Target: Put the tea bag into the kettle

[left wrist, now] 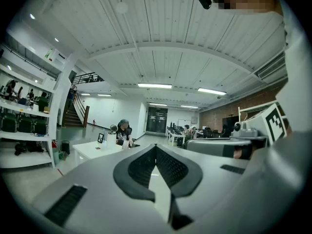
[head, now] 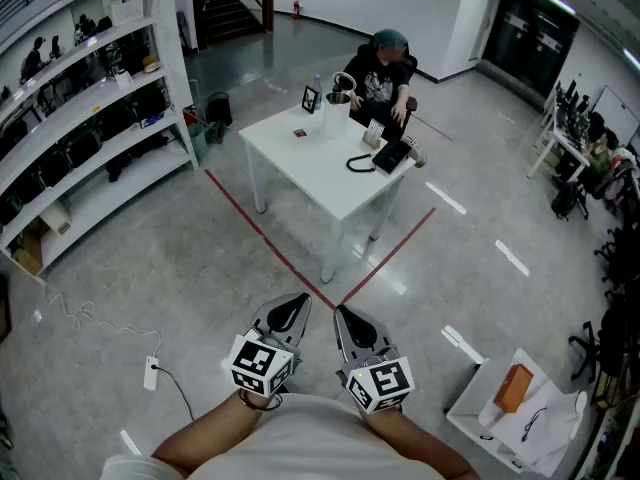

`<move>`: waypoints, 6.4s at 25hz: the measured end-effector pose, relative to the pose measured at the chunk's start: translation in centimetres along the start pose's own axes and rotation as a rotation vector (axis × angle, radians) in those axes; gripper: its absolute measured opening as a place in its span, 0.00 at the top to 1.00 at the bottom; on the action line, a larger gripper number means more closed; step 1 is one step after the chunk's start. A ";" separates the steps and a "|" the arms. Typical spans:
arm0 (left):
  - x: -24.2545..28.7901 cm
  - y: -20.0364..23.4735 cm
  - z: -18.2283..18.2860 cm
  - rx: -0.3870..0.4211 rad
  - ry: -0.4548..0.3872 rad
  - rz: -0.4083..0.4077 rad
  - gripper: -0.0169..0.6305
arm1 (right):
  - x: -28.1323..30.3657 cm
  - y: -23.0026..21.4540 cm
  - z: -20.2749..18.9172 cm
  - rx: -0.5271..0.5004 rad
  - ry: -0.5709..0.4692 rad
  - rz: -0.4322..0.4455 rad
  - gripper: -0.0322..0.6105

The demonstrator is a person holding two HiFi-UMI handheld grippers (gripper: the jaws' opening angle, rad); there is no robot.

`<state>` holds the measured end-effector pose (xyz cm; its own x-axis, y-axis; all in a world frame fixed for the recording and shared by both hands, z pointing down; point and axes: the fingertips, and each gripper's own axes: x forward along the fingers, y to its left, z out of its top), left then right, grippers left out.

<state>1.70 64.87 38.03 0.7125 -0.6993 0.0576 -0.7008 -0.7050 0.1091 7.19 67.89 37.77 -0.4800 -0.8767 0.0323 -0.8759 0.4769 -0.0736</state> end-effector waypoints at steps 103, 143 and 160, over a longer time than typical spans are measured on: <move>37.7 44.3 6.9 -0.090 -0.029 0.051 0.96 | 54.6 -24.8 2.3 0.075 0.015 0.106 0.93; 54.5 71.3 6.1 -0.107 0.088 -0.230 0.96 | 83.9 -32.0 -0.5 0.098 0.137 -0.213 0.93; 60.3 74.3 1.6 -0.128 0.197 -0.214 0.96 | 87.9 -38.6 -4.6 0.141 0.202 -0.234 0.93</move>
<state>-7.47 -29.84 48.00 0.8454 -0.4913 0.2094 -0.5326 -0.8047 0.2624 -1.42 -27.30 48.08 -0.2795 -0.9241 0.2606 -0.9548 0.2387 -0.1773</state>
